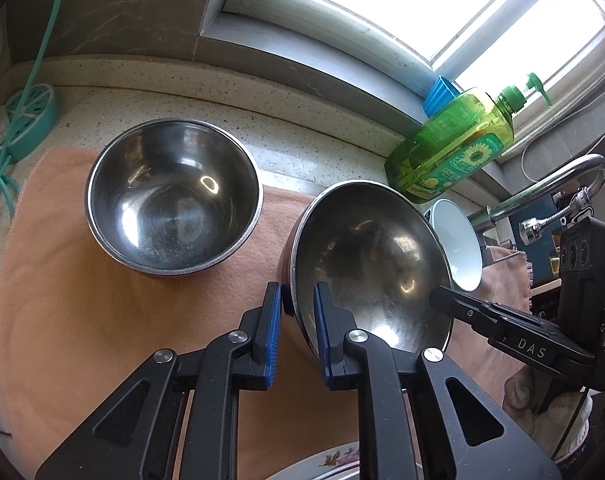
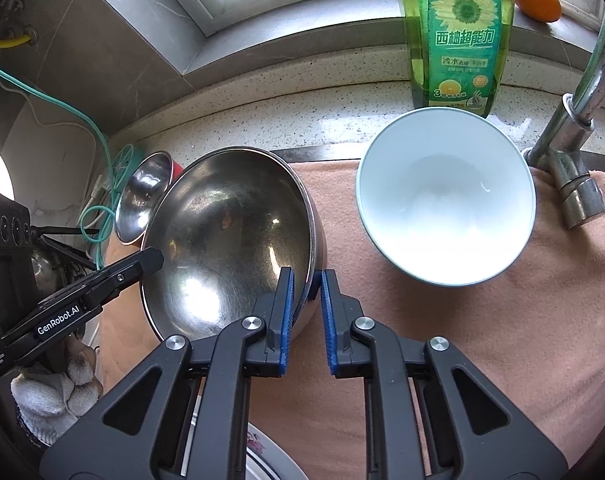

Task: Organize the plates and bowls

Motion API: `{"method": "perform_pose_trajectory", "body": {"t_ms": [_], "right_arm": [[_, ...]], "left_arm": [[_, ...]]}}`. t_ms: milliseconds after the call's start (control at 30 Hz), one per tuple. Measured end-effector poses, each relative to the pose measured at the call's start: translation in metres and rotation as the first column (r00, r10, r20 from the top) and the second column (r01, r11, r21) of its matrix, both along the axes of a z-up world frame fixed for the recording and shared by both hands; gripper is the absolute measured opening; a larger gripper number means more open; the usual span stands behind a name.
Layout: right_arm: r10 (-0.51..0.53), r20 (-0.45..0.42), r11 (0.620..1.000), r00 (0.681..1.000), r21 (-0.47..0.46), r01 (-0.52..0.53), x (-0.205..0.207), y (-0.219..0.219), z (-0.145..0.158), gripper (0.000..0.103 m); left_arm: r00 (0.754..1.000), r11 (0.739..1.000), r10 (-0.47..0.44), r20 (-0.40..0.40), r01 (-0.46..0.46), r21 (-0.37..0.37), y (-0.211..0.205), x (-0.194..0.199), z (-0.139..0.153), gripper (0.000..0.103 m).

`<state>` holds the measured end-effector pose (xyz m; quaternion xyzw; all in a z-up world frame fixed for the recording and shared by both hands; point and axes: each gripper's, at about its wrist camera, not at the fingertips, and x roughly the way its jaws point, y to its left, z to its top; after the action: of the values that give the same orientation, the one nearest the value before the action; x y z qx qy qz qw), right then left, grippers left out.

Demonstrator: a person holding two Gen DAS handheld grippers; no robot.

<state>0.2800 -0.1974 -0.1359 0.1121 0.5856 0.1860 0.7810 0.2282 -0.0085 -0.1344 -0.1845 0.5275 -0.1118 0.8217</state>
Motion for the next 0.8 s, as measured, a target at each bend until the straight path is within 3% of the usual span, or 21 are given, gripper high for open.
{"method": "perform_pose_trajectory", "body": {"t_ms": [300, 800], "right_arm": [[0.005, 0.013, 1.000, 1.000, 0.006, -0.005, -0.019, -0.012, 0.014, 0.014], [-0.043, 0.028, 0.999, 0.999, -0.010, 0.044, -0.075, -0.064, 0.034, 0.014]], "left_arm": [[1.000, 1.000, -0.020, 0.022, 0.021, -0.012, -0.007, -0.020, 0.013, 0.015], [0.989, 0.990, -0.142, 0.041, 0.142, -0.013, -0.052, -0.058, 0.026, 0.015]]}}
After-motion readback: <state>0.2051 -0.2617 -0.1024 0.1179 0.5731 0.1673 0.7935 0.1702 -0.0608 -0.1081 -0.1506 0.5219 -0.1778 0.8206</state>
